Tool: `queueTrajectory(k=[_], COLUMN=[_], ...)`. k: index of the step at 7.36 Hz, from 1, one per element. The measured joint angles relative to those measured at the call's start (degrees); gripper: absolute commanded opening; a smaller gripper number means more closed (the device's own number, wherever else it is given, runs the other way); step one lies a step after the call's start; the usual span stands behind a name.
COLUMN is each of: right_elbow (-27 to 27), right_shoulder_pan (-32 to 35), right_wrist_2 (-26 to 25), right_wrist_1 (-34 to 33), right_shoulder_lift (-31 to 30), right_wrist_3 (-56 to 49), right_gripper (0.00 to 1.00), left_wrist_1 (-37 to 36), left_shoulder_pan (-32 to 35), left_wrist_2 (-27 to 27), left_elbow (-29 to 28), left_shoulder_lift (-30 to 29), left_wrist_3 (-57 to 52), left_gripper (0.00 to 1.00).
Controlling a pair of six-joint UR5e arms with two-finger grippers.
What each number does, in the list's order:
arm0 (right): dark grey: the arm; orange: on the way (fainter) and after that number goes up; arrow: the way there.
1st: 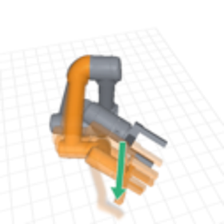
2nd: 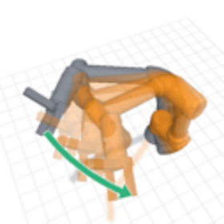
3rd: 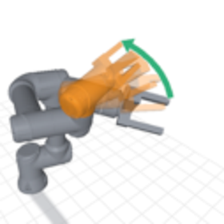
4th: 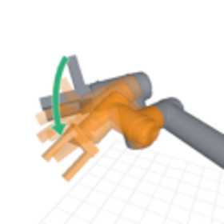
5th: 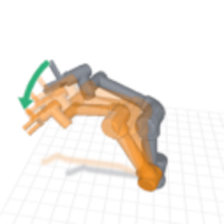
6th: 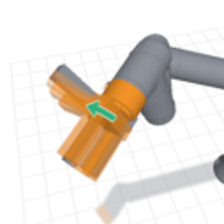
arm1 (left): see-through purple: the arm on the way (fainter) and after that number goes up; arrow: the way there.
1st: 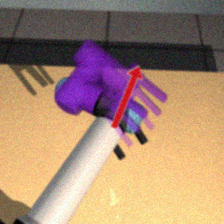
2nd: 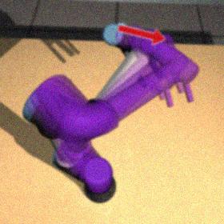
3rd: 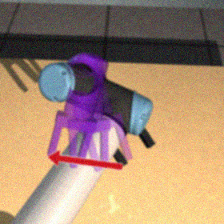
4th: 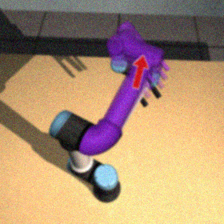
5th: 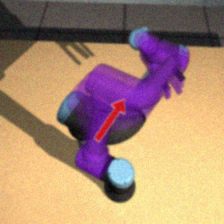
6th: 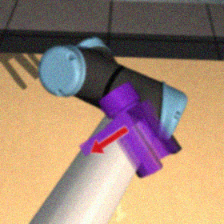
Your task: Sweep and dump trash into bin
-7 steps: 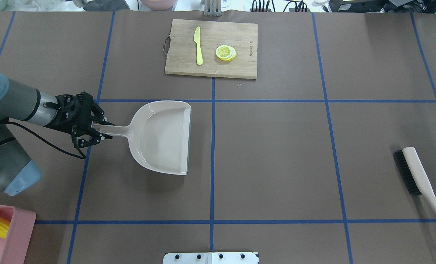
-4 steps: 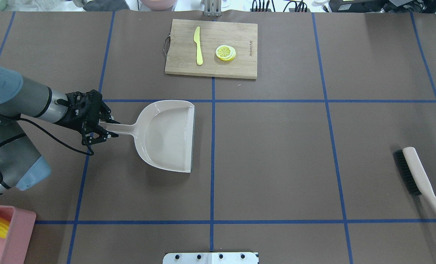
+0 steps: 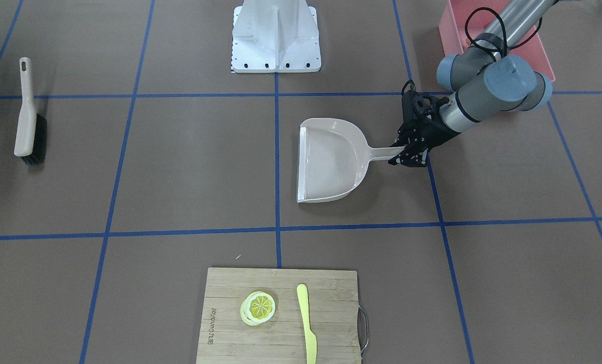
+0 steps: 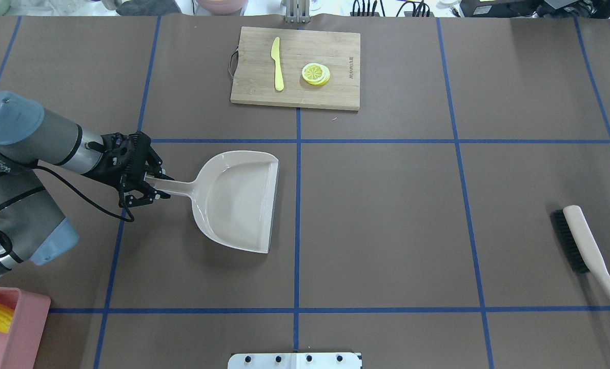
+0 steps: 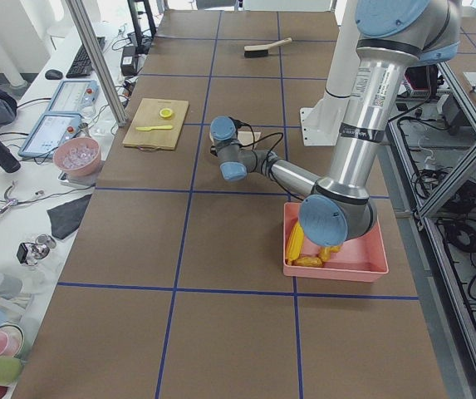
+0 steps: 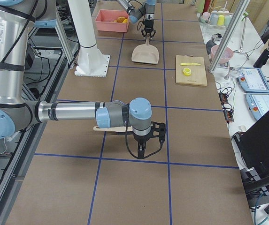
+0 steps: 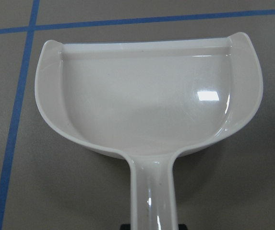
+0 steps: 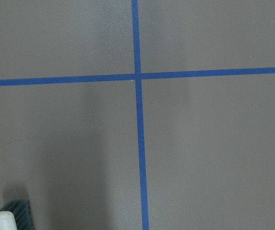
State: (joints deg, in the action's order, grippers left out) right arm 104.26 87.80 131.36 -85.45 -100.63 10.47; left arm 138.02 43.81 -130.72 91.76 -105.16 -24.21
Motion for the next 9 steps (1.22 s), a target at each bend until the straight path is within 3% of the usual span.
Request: queueTrajectory(k=[1,6,9], right_elbow=[0.02,0.03,0.03], right_shoulder_pan=[0.00,0.00,0.00], right_wrist_2=[0.01,-0.40,-0.48], right_wrist_1=[0.01,0.02,0.05], right_shoulder_lift=[0.01,0.06,0.08], right_wrist_3=[-0.01,-0.01,-0.02], right_gripper=[1.00,1.00,1.00], left_wrist_1=[0.00,0.28,-2.59], left_shoulder_pan=[-0.16,0.99,8.24], left_wrist_2=[0.18,-0.34,0.18], left_elbow=[0.00,1.29,11.20], left_shoulder_lift=[0.02,0.74,9.84], left_wrist_3=[-0.54,-0.57,1.58], left_gripper=[0.97,0.98,0.98])
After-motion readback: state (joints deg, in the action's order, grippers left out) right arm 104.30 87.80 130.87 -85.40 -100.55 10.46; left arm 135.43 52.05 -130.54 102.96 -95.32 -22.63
